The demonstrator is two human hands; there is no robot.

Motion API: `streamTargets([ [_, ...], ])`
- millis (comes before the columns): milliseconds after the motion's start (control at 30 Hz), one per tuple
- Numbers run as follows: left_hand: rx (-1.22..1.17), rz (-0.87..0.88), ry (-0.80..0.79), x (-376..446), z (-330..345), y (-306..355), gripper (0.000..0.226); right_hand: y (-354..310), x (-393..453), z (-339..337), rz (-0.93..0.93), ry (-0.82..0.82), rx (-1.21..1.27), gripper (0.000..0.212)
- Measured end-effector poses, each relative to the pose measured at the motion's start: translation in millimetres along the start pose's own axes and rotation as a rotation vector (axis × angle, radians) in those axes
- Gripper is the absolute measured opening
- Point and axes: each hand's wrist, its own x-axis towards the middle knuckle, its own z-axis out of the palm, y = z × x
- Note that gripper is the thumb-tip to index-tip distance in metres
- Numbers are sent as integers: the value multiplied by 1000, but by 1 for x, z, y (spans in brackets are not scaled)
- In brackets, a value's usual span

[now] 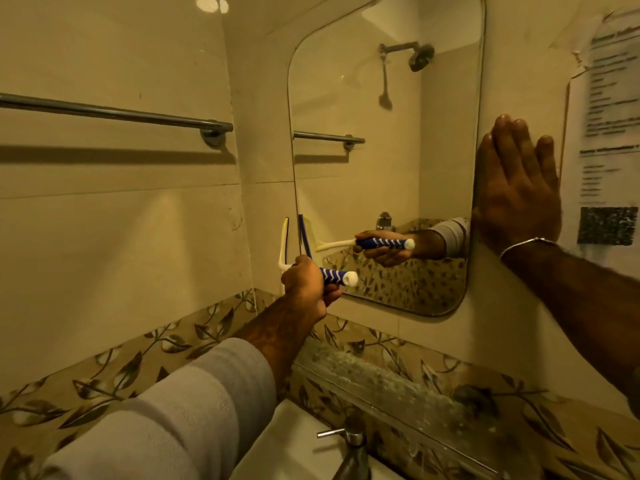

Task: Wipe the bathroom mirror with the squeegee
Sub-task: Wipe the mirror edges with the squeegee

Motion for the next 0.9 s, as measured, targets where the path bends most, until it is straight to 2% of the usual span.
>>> streamTargets([
  [67, 4, -17, -23, 0, 8, -9, 56, 0, 0, 1, -6, -12, -12, 74],
  [200, -1, -46, -55, -14, 25, -22, 45, 1, 0, 1, -12, -15, -32, 76],
  [567, -1, -138, -177, -72, 58, -64, 45, 0, 1, 4, 6, 5, -44, 67],
  [900, 52, -252, -413, -167, 75, -97, 40, 0, 1, 5, 0, 23, -57, 64],
])
